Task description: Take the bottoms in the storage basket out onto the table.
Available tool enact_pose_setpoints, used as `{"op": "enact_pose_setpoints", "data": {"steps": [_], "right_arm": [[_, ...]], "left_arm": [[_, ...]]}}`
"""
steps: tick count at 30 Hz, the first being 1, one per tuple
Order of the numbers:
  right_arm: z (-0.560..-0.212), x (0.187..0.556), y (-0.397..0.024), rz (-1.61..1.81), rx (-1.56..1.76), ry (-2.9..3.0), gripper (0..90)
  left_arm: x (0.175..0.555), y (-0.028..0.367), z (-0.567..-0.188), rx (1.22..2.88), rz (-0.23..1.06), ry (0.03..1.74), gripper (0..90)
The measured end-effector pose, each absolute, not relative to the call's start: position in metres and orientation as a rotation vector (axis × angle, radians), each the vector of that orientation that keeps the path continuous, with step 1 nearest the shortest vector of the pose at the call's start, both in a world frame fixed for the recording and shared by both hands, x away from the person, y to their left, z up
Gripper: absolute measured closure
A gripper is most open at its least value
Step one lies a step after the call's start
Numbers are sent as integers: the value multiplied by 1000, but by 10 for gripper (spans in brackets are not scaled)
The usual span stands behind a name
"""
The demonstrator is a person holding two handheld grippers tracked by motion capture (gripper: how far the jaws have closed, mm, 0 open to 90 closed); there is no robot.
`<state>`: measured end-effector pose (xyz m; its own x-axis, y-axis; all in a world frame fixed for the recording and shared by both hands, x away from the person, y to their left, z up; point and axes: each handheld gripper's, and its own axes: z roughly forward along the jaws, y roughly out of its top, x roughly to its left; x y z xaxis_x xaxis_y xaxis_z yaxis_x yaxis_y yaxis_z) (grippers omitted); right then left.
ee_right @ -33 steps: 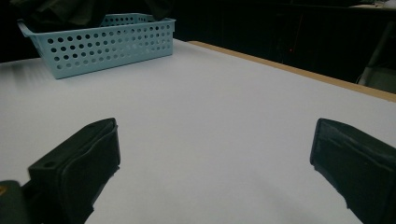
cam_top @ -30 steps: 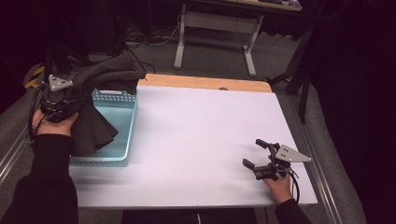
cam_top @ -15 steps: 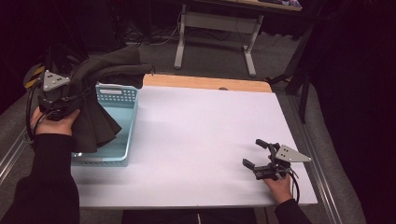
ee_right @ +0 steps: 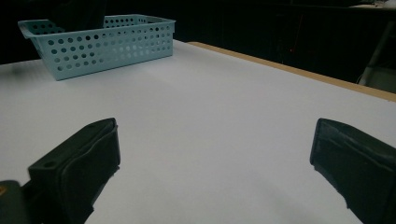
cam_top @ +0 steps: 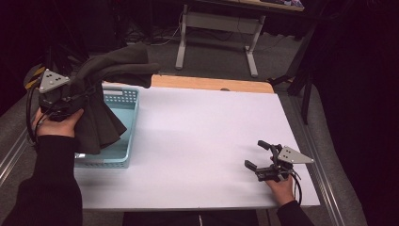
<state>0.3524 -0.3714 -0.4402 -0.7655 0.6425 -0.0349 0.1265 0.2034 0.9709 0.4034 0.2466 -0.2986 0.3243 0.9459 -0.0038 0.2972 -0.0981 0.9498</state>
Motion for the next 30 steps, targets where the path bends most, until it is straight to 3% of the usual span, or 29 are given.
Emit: {"op": "enact_pose_setpoints", "data": {"steps": [17,30], "right_arm": [[-440,352,-372,1589,710,2048,25],[-440,352,-372,1594,705,2045,25]], "left_arm": [[388,215,-277,1605,802,1041,660],[388,170,-275,1629,735,937,657]]}}
